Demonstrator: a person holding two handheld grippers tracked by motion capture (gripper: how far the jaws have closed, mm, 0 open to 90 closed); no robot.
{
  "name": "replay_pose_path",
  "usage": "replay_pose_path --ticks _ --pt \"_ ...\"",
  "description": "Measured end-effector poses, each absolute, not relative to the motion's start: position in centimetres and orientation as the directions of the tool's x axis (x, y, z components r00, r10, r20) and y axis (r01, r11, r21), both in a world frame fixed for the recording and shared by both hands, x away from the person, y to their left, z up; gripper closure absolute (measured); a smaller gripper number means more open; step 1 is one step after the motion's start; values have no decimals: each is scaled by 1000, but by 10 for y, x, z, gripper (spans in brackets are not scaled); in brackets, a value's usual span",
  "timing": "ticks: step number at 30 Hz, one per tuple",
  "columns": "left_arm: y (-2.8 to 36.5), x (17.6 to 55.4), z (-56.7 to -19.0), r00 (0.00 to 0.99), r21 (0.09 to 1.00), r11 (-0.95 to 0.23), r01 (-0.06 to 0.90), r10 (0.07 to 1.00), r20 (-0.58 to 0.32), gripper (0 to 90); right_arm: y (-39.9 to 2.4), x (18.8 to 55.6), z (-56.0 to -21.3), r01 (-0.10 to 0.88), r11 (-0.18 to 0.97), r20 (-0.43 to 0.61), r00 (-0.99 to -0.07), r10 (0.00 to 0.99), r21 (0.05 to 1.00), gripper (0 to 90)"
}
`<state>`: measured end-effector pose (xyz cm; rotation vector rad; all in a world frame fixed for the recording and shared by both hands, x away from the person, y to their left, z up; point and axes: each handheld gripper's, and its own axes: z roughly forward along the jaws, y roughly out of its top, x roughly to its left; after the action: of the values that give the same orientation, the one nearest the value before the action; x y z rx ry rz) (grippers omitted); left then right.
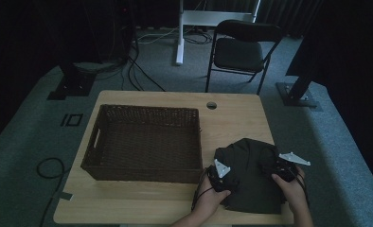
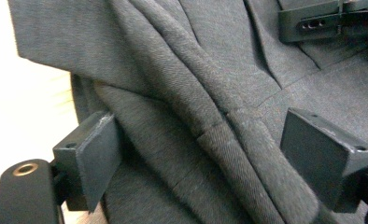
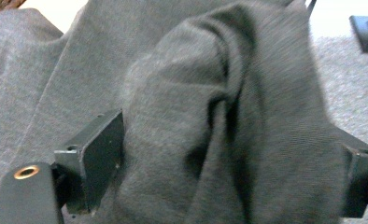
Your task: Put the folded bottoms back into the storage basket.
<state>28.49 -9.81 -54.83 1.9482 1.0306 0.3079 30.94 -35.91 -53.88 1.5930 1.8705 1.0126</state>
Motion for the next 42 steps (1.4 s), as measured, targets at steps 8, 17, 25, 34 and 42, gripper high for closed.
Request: replay_pose_path --ticks 8,17,25,34,42 --pt "-106 295 -550 652 754 -321 573 736 -182 66 -352 313 -546 677 70 150 -260 954 732 120" --pt "-111 302 -550 683 754 -353 553 711 -169 253 -350 313 -543 713 50 203 -266 942 699 444" --pt "-108 302 -541 721 780 -335 529 662 -204 645 -349 308 -536 735 -6 270 -242 932 678 613" --pt "-109 304 -520 740 781 -334 527 633 -228 660 -358 299 -517 709 -91 343 -221 913 699 640" --pt "-108 305 -495 756 799 -323 507 611 -233 664 -360 296 -499 688 -112 356 -223 907 717 644"
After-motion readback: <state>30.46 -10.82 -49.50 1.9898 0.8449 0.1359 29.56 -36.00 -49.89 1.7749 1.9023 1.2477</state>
